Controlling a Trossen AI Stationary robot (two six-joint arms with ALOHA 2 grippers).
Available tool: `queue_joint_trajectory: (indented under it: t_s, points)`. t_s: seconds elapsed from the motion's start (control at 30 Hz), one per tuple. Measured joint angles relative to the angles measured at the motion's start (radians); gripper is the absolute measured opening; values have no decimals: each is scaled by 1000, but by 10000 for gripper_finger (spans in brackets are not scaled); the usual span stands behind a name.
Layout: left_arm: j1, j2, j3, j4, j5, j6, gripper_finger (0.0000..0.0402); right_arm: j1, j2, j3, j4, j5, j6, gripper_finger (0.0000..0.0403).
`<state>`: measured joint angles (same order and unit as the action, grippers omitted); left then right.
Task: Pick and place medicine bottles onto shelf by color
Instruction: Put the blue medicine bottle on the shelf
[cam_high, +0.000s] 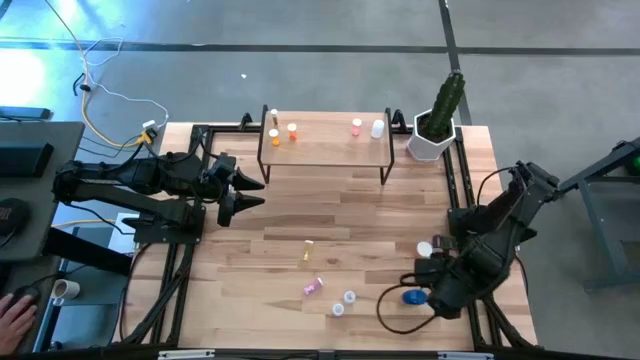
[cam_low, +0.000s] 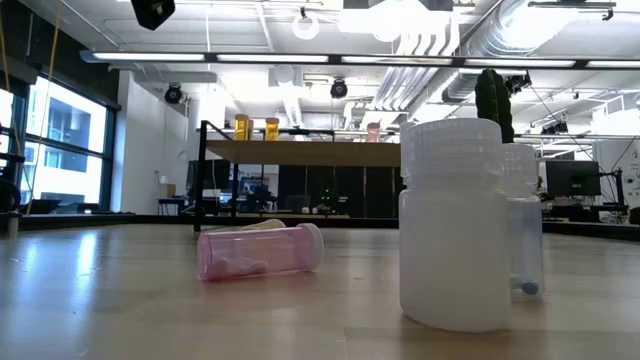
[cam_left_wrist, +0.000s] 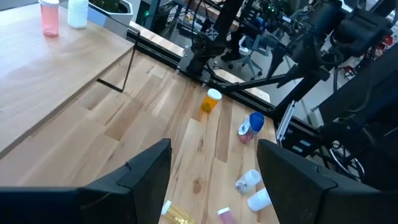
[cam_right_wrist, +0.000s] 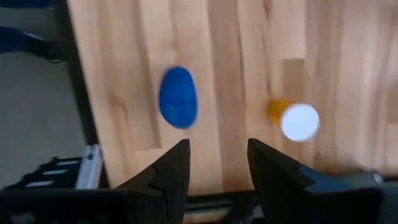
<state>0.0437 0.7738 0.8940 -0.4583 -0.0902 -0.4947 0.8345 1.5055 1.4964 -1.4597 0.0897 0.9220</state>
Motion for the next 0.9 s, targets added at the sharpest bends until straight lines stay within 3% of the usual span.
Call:
queue_joint_trajectory:
  t_s: [0.2,0.4,0.57,0.9]
  points:
    - [0,0,0,0,-1,-4,227,63,-49,-86,-19,16,102,152]
    - [0,0,0,0,-3,-26,227,85,-154,-214,164,13,203,152]
    - [0,0,0,0,-3,-26,227,85,-166,-256,233,13,200,155]
    - [0,0,0,0,-3,-53,227,85,-164,-357,421,15,169,239]
